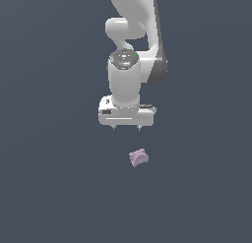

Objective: Pick up the object and move it to a goal position.

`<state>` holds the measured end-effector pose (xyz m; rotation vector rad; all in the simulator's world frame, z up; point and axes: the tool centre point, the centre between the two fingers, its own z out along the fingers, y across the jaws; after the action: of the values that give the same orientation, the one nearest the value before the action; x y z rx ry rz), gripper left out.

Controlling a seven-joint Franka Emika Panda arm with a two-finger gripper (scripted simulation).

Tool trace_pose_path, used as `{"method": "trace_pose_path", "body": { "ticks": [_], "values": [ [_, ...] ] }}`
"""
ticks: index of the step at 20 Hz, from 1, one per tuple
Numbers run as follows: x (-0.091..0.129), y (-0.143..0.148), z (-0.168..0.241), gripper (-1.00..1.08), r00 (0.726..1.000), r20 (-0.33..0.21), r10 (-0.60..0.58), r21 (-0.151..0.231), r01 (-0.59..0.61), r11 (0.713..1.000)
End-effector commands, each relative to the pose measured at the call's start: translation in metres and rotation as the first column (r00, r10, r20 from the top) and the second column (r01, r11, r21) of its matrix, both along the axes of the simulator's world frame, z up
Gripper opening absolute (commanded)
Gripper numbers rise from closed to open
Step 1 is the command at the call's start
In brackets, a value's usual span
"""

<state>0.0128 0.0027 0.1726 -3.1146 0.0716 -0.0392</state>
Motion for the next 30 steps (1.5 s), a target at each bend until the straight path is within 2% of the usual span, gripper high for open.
{"method": "trace_pose_path", "body": {
  "ticks": [1,19,25,30],
  "values": [
    [0.0,0.0,0.0,1.0,1.0,0.0,0.0,0.0,0.0,1.0],
    [0.0,-0.002,-0.009,1.0,0.997,-0.014,-0.076,0.008,0.076,0.997],
    [0.006,0.001,-0.013,1.0,0.988,-0.018,-0.152,0.008,0.152,0.988],
    [0.013,0.005,-0.019,1.0,0.969,-0.024,-0.248,0.008,0.248,0.969]
  ]
}}
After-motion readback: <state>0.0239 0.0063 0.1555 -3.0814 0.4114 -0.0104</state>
